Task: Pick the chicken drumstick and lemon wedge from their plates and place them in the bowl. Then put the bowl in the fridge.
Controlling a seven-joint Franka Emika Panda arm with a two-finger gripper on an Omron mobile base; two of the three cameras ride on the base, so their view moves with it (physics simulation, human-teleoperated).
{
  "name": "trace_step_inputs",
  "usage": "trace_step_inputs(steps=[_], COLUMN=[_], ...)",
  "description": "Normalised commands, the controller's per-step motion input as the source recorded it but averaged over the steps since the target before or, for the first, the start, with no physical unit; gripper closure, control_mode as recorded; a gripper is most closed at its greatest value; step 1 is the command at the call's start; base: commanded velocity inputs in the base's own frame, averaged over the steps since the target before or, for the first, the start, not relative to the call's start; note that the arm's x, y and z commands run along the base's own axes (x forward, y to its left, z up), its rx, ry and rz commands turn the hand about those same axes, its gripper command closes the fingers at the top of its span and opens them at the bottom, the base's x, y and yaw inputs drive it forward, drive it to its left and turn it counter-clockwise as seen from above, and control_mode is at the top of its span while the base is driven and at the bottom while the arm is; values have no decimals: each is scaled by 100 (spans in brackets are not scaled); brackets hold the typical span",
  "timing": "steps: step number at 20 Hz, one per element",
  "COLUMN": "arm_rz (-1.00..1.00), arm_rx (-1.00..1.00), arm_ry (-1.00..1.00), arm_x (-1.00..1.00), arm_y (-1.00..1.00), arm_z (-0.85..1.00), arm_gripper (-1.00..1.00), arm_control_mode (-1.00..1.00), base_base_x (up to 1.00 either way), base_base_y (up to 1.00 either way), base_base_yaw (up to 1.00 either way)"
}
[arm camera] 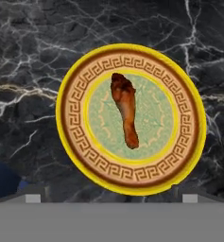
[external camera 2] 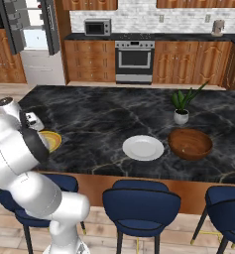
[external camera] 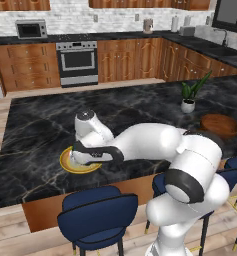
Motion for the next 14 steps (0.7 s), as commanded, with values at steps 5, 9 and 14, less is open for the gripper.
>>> trace_step_inputs(steps=[5,9,14], arm_rz=[0,0,0], arm_rx=[0,0,1], arm_ry=[-12,30,49], arm_x=[26,38,32], arm_y=[22,14,16], arm_z=[-16,2,7], arm_gripper=[-100,-100,-100], arm_control_mode=[-100,-100,-100], base_base_x=[0,0,0], base_base_y=[0,0,0], base_base_yaw=[0,0,0])
